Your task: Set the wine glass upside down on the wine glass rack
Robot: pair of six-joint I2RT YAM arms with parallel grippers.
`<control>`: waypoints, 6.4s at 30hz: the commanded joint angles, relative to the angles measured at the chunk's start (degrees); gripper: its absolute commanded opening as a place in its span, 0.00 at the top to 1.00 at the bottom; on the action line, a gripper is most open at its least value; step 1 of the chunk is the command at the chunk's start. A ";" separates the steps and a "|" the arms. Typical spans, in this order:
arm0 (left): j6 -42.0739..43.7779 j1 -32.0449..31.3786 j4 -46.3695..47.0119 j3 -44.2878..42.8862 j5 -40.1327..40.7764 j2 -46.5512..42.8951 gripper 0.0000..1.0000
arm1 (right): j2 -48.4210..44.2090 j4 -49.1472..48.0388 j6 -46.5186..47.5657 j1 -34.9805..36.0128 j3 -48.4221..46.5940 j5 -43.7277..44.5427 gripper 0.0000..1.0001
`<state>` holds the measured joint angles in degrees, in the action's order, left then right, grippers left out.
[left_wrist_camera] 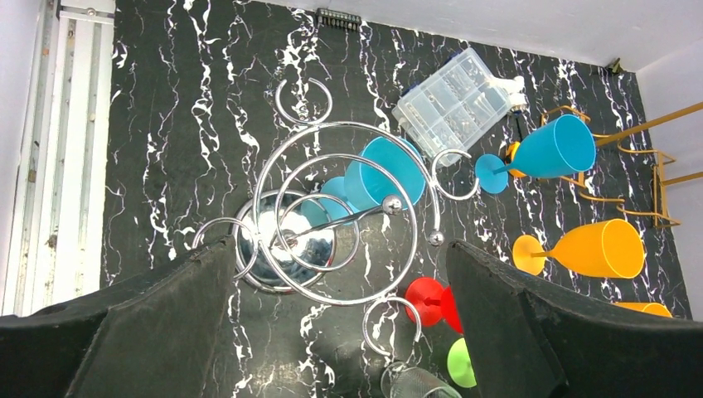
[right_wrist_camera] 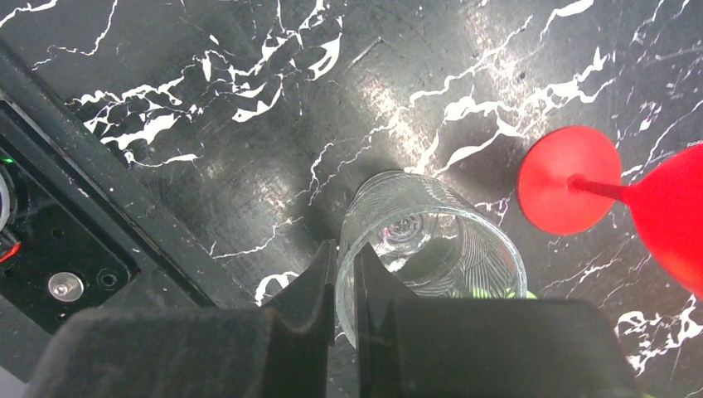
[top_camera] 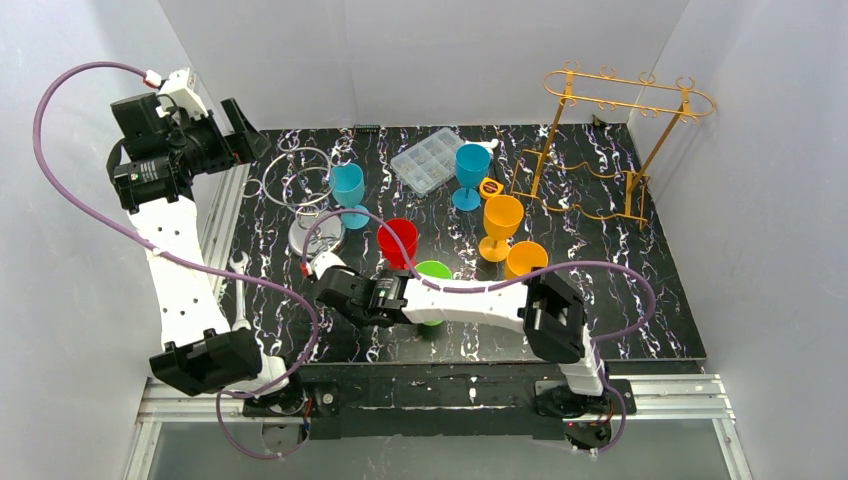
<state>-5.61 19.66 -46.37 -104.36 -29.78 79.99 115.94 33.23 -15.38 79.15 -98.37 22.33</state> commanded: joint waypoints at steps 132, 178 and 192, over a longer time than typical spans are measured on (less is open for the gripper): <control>14.82 -12.63 28.20 27.75 -0.31 -5.14 0.51 | -12.06 -135.63 -48.14 -33.97 34.46 -15.11 0.99; 7.75 -12.72 41.80 31.62 -5.65 -9.49 1.00 | -12.68 -135.72 -50.55 -34.92 35.85 -10.99 0.99; 6.06 -12.76 21.33 4.62 -8.16 -6.47 1.00 | -18.90 -134.65 -25.58 -33.82 26.87 -21.87 0.99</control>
<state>2.37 6.98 -26.74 -92.44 -35.03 76.51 103.81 -82.56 -54.11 44.45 -66.35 5.08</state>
